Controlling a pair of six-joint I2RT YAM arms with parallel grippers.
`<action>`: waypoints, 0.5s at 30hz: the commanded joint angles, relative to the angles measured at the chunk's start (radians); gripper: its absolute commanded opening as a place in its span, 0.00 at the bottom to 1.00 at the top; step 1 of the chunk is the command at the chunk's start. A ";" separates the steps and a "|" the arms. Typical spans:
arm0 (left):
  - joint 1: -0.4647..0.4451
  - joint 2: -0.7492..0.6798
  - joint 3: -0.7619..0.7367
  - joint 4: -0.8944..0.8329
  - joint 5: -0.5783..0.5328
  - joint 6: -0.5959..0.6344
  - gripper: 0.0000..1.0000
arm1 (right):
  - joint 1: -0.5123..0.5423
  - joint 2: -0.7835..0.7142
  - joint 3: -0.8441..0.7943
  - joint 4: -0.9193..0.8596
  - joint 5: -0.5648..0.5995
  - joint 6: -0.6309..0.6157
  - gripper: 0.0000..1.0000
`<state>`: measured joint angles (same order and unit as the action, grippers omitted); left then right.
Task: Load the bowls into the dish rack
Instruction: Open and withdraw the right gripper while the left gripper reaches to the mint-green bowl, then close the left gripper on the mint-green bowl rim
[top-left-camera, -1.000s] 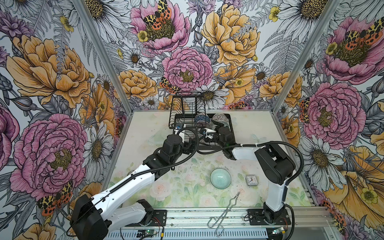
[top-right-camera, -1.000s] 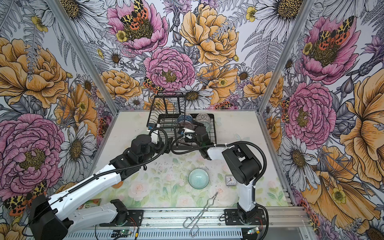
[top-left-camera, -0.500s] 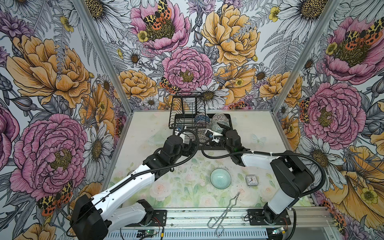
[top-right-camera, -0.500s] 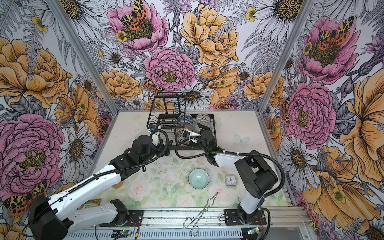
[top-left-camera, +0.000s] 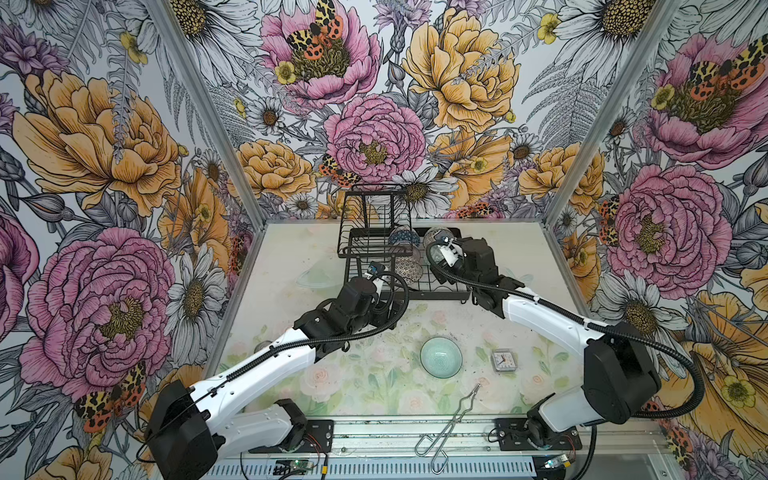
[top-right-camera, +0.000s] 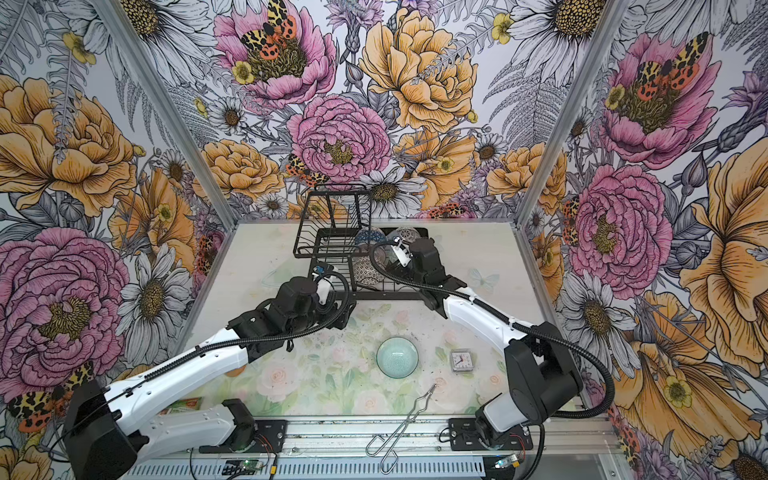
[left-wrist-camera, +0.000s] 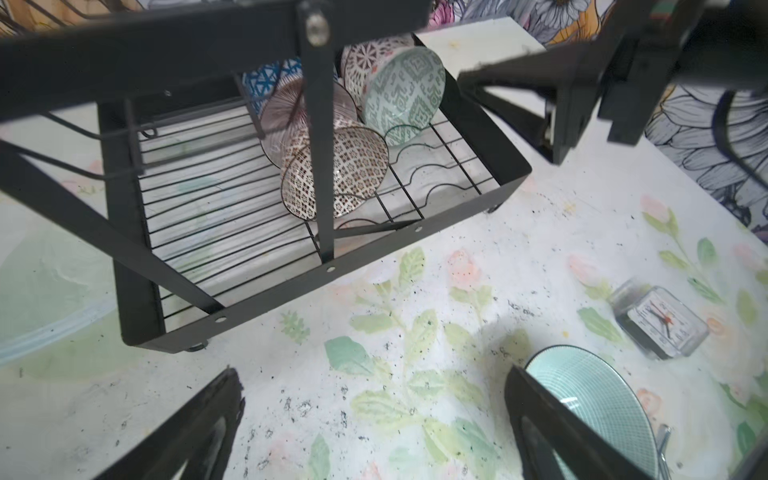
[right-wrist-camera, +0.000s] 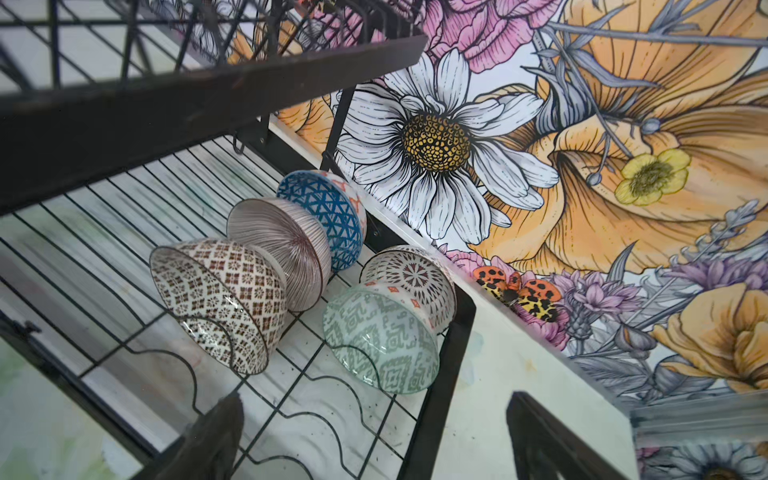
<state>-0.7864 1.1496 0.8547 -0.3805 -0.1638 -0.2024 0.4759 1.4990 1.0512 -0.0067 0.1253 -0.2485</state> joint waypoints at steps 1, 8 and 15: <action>-0.027 0.031 0.012 -0.021 0.048 -0.017 0.99 | -0.036 -0.019 0.061 -0.201 -0.100 0.179 0.99; -0.085 0.147 0.030 0.002 0.123 -0.069 0.99 | -0.085 -0.005 0.112 -0.265 -0.167 0.242 1.00; -0.147 0.295 0.074 0.011 0.194 -0.115 0.99 | -0.086 0.019 0.109 -0.271 -0.168 0.244 1.00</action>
<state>-0.9161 1.4151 0.8906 -0.3920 -0.0296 -0.2798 0.3866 1.5059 1.1309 -0.2596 -0.0246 -0.0322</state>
